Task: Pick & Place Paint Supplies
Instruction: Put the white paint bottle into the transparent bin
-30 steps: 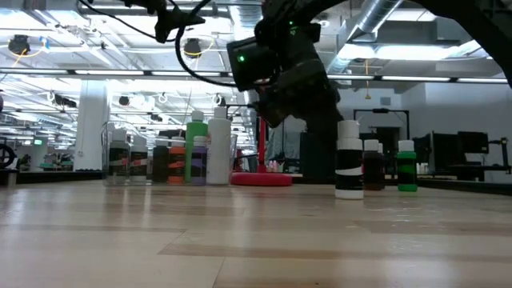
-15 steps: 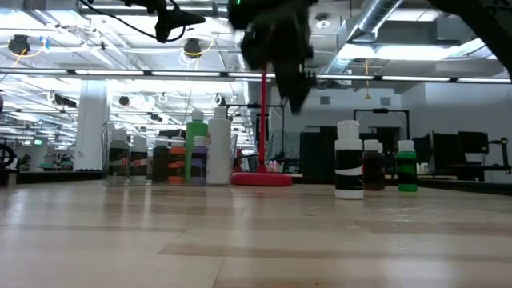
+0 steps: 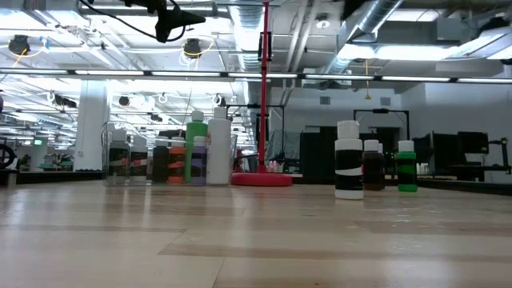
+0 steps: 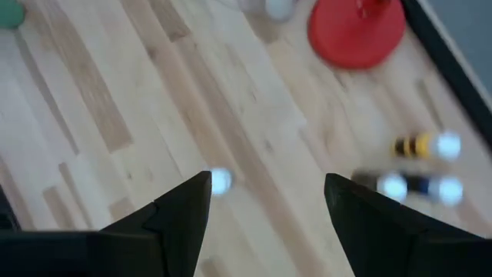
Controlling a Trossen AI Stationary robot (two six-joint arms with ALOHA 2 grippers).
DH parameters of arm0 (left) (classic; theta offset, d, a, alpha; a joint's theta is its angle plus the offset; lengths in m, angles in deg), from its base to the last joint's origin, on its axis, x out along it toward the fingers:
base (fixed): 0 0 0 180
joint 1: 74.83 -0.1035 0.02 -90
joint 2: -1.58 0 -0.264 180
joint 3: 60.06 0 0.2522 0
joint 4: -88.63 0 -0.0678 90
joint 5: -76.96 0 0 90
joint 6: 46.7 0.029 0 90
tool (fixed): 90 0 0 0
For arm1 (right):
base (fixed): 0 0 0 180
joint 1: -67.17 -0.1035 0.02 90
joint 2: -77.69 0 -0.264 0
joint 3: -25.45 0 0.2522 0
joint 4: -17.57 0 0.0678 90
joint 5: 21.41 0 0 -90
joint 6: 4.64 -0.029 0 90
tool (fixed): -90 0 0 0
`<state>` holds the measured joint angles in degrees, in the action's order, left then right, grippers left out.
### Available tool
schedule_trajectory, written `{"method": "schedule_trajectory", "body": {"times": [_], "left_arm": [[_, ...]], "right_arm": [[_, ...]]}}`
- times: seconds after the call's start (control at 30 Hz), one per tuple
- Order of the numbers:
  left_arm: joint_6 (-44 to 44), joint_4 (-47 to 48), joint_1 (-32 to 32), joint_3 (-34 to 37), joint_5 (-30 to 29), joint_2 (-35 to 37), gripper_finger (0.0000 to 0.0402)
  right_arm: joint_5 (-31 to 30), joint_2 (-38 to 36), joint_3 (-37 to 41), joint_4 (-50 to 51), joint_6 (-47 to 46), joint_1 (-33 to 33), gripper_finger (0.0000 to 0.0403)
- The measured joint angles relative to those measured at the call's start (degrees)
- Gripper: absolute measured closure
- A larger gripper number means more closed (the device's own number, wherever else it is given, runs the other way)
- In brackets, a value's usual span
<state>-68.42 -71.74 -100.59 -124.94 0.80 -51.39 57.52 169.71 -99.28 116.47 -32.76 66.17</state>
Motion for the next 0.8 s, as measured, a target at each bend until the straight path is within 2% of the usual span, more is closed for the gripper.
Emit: {"method": "schedule_trajectory", "body": {"times": [0.2, 0.43, 0.6, 0.8], "left_arm": [[0.0, 0.0, 0.0, 0.0, 0.0, 0.0, 0.017], [0.0, 0.0, 0.0, 0.0, 0.0, 0.0, 0.017], [0.0, 0.0, 0.0, 0.0, 0.0, 0.0, 0.017], [0.0, 0.0, 0.0, 0.0, 0.0, 0.0, 0.017]], "right_arm": [[-2.0, -11.8, 19.1, -2.6, -12.3, -7.6, 0.0154], [-2.5, -21.2, 43.6, -24.8, -18.1, -16.4, 0.0154], [-4.4, -22.6, 57.0, -42.0, -19.1, -19.5, 0.0154], [-6.4, -19.2, 68.2, -54.1, -18.2, -20.2, 0.0154]]}}
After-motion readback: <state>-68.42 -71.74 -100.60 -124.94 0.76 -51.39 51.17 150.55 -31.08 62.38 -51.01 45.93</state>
